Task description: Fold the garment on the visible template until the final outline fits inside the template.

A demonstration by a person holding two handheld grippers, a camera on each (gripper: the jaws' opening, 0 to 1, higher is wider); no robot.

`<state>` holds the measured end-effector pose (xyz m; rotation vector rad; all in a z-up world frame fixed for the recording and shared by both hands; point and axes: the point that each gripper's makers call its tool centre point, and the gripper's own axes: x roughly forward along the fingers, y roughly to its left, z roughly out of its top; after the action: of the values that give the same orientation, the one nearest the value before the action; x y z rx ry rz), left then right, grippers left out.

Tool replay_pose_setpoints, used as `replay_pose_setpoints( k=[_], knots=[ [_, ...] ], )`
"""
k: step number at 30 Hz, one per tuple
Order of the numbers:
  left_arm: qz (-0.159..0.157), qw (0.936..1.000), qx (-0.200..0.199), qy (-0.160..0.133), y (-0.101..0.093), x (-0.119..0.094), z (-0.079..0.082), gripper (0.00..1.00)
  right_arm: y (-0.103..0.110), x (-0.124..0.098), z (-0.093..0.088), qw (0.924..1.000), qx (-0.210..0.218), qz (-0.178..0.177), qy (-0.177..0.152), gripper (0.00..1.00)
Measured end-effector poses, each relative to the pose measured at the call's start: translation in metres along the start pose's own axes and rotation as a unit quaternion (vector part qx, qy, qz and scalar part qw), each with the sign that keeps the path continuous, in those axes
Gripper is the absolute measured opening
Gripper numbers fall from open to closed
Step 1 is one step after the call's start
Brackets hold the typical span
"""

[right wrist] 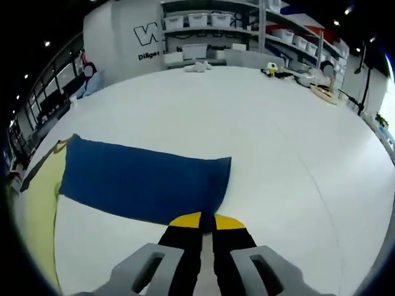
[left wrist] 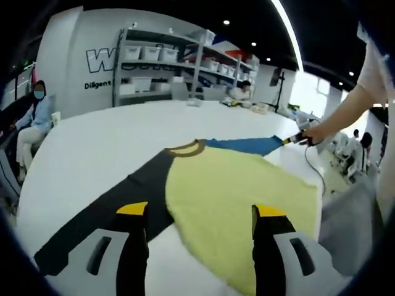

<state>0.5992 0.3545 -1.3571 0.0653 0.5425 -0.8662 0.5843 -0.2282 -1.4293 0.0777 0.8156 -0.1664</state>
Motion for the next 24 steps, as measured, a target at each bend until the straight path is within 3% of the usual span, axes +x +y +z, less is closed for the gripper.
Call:
replay_pose_setpoints(
  k=[7, 14, 20, 24],
  knots=[
    [-0.037, 0.9991, 0.019, 0.012, -0.041, 0.005, -0.013, 0.8, 0.001, -0.007, 0.009, 0.9998, -0.014, -0.007, -0.01, 0.0],
    [-0.053, 0.9972, 0.046, 0.024, -0.065, 0.006, -0.025, 0.86, 0.017, -0.022, 0.043, 0.9976, -0.045, -0.005, -0.053, 0.0],
    [-0.055, 0.9965, 0.051, 0.035, -0.071, 0.005, -0.03, 0.95, 0.046, -0.034, 0.077, 0.9926, -0.072, 0.018, -0.096, 0.0],
    [-0.057, 0.996, 0.059, 0.036, -0.074, 0.003, -0.032, 0.99, 0.076, -0.042, 0.097, 0.9872, -0.096, 0.043, -0.12, 0.0]
  ],
)
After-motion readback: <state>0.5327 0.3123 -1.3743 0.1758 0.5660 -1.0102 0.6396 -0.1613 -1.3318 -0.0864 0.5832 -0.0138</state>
